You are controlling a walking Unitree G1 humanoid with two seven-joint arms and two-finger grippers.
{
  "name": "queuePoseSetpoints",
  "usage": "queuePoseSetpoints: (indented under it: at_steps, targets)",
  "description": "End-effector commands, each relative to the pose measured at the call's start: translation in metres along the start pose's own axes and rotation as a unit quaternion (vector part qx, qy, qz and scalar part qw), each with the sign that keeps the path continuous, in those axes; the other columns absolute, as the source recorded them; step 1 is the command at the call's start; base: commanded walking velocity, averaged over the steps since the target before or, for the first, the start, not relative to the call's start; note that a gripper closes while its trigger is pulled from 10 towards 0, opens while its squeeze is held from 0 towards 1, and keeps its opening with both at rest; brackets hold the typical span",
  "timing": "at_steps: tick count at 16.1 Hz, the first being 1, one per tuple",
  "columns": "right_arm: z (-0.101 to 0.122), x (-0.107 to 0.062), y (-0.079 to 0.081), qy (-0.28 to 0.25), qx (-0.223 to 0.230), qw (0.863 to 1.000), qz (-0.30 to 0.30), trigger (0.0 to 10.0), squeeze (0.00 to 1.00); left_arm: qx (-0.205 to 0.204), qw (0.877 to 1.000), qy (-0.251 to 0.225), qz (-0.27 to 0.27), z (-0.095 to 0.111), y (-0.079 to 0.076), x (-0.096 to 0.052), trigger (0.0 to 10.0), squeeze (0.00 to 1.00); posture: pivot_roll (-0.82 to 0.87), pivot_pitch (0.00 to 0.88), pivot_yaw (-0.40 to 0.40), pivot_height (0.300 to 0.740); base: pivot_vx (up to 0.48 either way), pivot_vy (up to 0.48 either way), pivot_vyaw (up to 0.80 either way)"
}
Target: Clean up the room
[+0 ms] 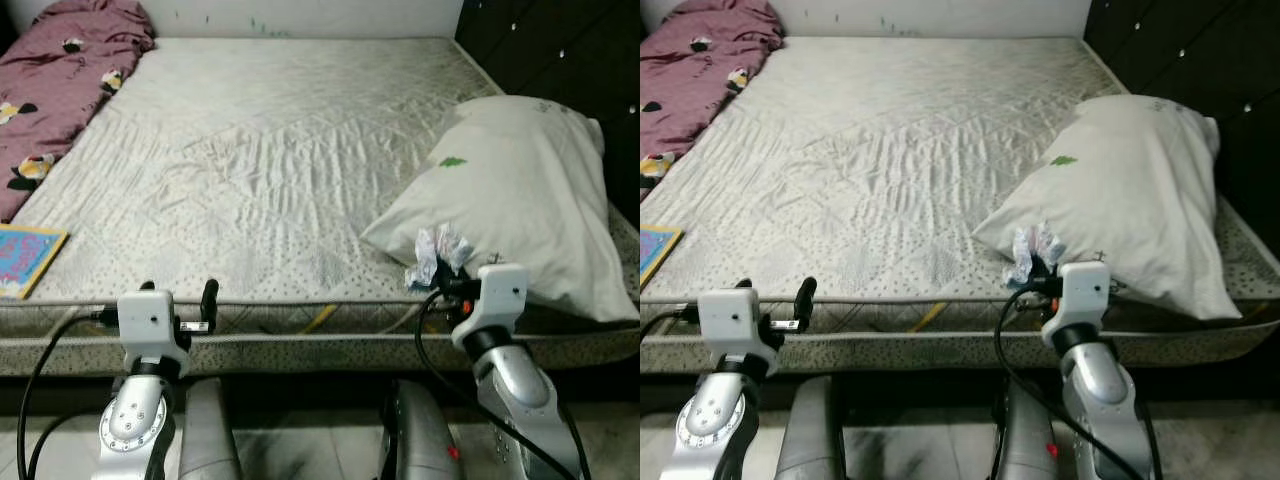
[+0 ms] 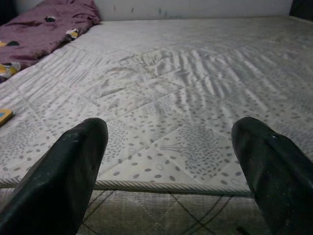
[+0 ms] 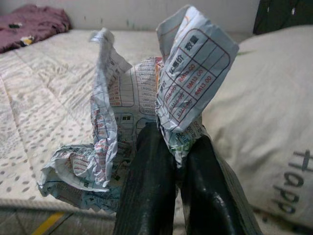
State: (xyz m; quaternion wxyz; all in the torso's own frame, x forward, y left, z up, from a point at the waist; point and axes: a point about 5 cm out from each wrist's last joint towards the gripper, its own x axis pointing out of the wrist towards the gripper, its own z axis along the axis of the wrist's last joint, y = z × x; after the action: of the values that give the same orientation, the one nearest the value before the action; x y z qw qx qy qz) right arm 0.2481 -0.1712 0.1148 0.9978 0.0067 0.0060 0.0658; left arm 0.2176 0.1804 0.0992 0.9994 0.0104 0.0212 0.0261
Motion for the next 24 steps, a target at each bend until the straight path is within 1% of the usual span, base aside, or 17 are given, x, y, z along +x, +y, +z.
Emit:
queuePoseSetpoints:
  at_steps: [1,3,5,9,10,12,15,18,19,21,22,24]
  targets:
    - [0.002,0.000,0.003,0.003,0.007,1.000,-0.001,10.0,0.00,-0.001,1.000,0.001,0.004,0.002,0.001,-0.006,10.0,0.00,0.04,0.000,-0.021,0.581,0.000,0.000,0.00]
    - [-0.001,-0.006,0.006,0.020,0.023,1.000,-0.007,10.0,0.00,0.001,1.000,0.015,0.001,-0.001,0.001,-0.012,10.0,0.00,0.04,0.000,-0.021,0.604,0.000,0.000,0.00]
    - [-0.004,-0.013,0.007,0.029,0.021,0.999,-0.009,10.0,0.00,0.002,1.000,0.016,0.002,0.000,0.001,-0.011,10.0,0.00,0.03,0.000,-0.014,0.627,0.000,0.000,0.00]
    - [0.005,-0.006,0.007,0.019,0.020,1.000,-0.013,10.0,0.00,0.006,1.000,0.009,-0.005,0.005,-0.002,-0.005,10.0,0.00,0.02,0.000,-0.012,0.673,0.000,0.000,0.00]
    - [0.005,-0.007,0.006,0.021,0.015,1.000,-0.009,10.0,0.00,0.008,1.000,0.008,-0.003,0.005,-0.002,-0.005,10.0,0.00,0.02,0.000,-0.012,0.687,0.000,0.000,0.00]
    - [0.003,-0.007,0.003,0.027,0.013,1.000,-0.009,10.0,0.00,-0.002,1.000,0.017,0.013,0.002,-0.002,-0.007,10.0,0.00,0.02,0.000,-0.015,0.709,0.000,0.000,0.00]
    - [0.005,-0.006,0.007,0.026,0.014,1.000,-0.007,10.0,0.00,-0.009,1.000,0.018,0.010,0.001,-0.004,-0.007,10.0,0.00,0.02,0.000,-0.017,0.740,0.000,0.000,0.00]
    - [0.003,-0.006,0.006,0.028,0.015,0.999,-0.010,10.0,0.00,-0.004,0.999,0.027,0.027,0.000,-0.003,-0.003,10.0,0.00,0.01,0.000,-0.015,0.740,0.000,0.000,0.00]
    - [0.003,-0.005,0.006,0.029,0.015,0.999,-0.011,10.0,0.00,-0.001,0.999,0.023,0.030,0.001,-0.002,-0.003,10.0,0.00,0.01,0.000,-0.012,0.740,0.000,0.000,0.00]
    - [-0.002,-0.008,0.005,0.037,0.025,0.999,-0.021,10.0,0.00,-0.005,0.999,0.026,0.047,-0.001,0.000,-0.002,10.0,0.00,0.01,0.000,-0.019,0.740,0.000,0.000,0.00]
    - [-0.005,-0.010,0.006,0.043,0.023,0.999,-0.021,10.0,0.00,-0.009,0.998,0.025,0.056,0.000,0.000,-0.001,10.0,0.00,0.01,0.000,-0.023,0.740,0.000,0.000,0.00]
    - [-0.005,-0.008,0.007,0.045,0.022,0.999,-0.018,10.0,0.00,-0.011,0.998,0.025,0.055,0.000,0.000,0.000,10.0,0.00,0.01,0.000,-0.026,0.740,0.000,0.000,-0.22]
